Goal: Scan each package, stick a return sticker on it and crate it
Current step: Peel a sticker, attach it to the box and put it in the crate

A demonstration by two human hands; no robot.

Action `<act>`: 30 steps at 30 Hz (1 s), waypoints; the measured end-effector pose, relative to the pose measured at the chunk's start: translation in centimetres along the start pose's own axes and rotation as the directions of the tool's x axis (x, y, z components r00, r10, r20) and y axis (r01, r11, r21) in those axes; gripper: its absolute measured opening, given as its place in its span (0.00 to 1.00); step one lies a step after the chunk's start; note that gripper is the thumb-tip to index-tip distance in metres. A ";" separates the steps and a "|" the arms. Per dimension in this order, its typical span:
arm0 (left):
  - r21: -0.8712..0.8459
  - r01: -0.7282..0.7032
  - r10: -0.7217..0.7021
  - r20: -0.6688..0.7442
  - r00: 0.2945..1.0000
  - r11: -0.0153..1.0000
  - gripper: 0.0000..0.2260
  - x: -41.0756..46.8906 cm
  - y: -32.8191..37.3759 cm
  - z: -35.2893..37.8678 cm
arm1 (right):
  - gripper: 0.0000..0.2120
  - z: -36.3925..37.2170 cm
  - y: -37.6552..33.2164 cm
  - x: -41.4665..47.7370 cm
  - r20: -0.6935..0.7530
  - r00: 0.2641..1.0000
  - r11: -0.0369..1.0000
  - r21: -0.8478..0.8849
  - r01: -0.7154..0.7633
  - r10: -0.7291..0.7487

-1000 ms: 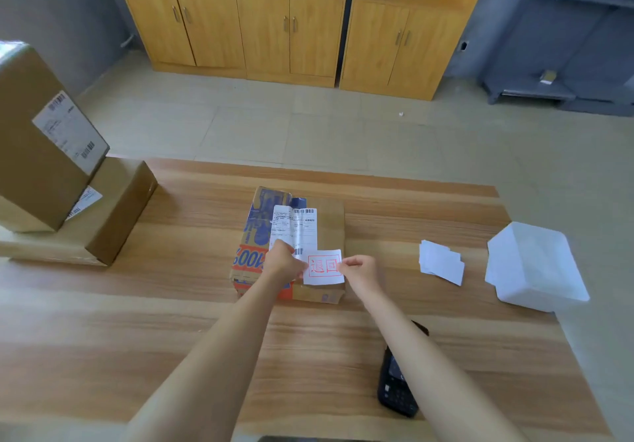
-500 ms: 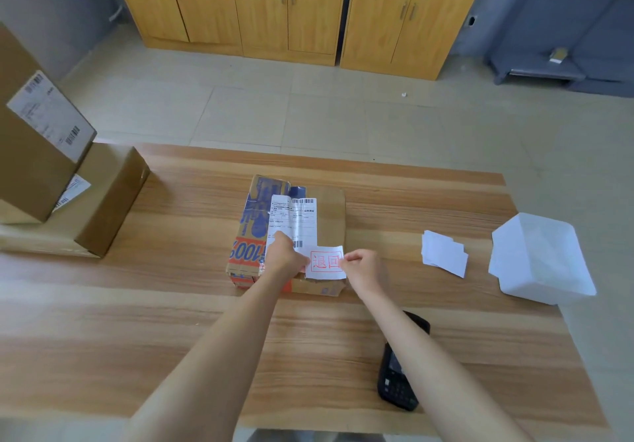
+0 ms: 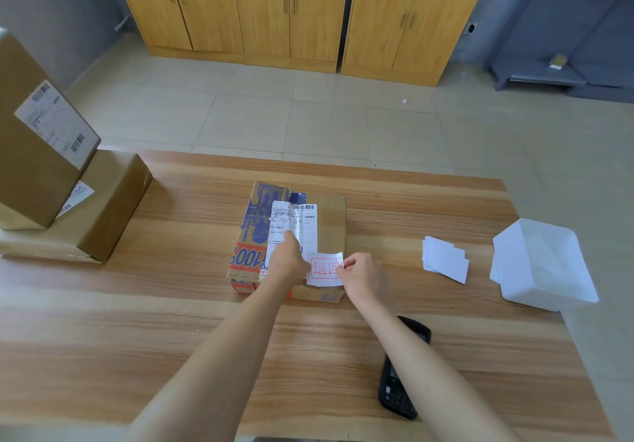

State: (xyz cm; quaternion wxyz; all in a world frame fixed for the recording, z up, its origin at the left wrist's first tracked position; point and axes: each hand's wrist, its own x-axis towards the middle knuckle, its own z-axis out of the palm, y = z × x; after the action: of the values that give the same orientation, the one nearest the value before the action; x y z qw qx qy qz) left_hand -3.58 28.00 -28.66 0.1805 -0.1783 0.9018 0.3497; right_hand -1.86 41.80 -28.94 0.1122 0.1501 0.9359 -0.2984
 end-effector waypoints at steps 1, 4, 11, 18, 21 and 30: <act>0.015 -0.015 0.015 -0.001 1.000 1.000 0.16 -0.1 0.1 0.0 | 0.05 0.0 0.0 0.0 -0.002 1.000 1.000 -0.002 0.001 -0.001; 0.045 -0.045 0.046 -0.010 0.999 0.998 0.22 -0.2 0.2 -0.1 | 0.05 0.2 0.0 -0.1 -0.014 1.000 1.000 -0.017 0.011 -0.011; 0.152 -0.104 0.107 -0.015 0.994 0.983 0.22 -0.5 0.3 -0.1 | 0.06 0.0 0.0 -0.2 -0.021 0.995 0.981 -0.167 0.094 -0.099; 0.341 -0.227 0.241 0.002 0.970 0.912 0.21 -0.6 -1.2 -1.3 | 0.15 0.2 0.7 0.3 -0.050 0.990 0.982 -0.139 0.127 -0.135; 0.382 -0.305 0.331 -0.002 0.944 0.872 0.15 -0.8 -1.5 -1.5 | 0.16 0.3 0.7 0.3 -0.122 0.964 0.968 -0.118 0.221 -0.235; 0.675 -0.453 0.517 0.123 0.847 0.582 0.26 -2.3 -1.5 1.7 | 0.27 3.5 1.2 -1.2 0.015 0.828 0.770 -0.359 0.527 -0.560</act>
State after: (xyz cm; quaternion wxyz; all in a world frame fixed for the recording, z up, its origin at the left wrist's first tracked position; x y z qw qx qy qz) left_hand -0.51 28.59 -29.68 0.0913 0.1389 0.9859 0.0215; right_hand 0.07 40.39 -32.04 0.0022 -0.1357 0.9807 -0.1407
